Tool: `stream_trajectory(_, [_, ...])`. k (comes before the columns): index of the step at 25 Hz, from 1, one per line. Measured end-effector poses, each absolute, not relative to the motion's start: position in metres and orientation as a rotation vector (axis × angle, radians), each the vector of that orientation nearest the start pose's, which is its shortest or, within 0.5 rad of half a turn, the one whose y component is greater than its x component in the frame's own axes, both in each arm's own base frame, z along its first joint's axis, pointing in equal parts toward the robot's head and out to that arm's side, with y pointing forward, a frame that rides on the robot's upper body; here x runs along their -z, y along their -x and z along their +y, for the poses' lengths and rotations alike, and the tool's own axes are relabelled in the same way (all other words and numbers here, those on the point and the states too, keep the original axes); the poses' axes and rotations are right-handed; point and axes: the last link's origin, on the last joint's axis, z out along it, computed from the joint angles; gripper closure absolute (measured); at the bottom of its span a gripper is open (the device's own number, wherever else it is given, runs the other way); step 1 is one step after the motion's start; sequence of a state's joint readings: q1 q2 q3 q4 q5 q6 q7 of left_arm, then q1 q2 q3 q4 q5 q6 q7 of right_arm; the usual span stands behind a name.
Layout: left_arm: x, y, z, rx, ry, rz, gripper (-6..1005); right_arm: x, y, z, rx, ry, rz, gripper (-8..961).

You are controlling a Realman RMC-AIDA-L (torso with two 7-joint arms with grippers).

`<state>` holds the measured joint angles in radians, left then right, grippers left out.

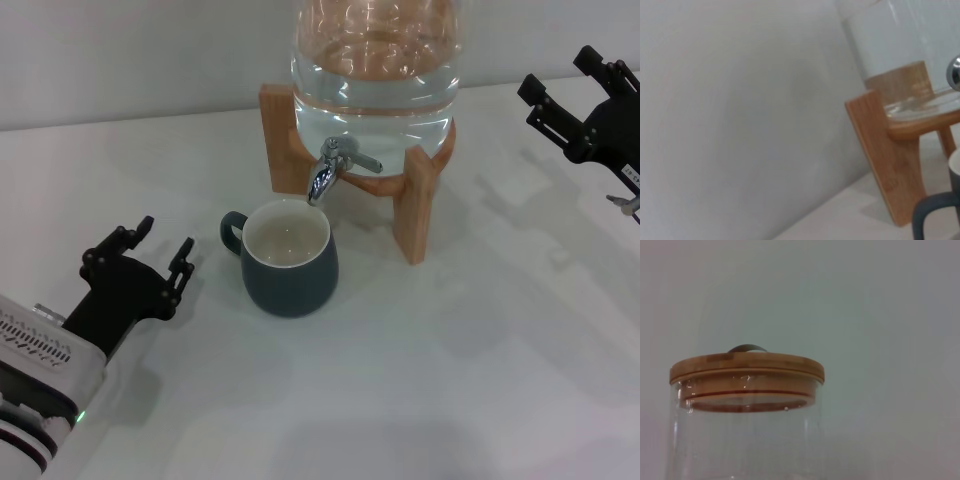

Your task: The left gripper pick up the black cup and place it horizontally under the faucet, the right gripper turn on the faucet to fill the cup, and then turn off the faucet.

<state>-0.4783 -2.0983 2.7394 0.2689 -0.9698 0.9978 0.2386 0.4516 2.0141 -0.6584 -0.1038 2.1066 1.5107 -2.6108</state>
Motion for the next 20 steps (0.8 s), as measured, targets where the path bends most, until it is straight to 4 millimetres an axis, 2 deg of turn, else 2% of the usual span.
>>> stream_trajectory(8, [0.087, 0.287, 0.316, 0.404, 1.956, -0.099, 422, -0.046, -0.315, 0.328, -1.007, 1.709, 0.368, 93])
stream_trajectory(20, [0.050, 0.298, 0.327, 0.400, 1.723, -0.127, 379, -0.059, -0.318, 0.332, -1.013, 1.614, 0.366, 93])
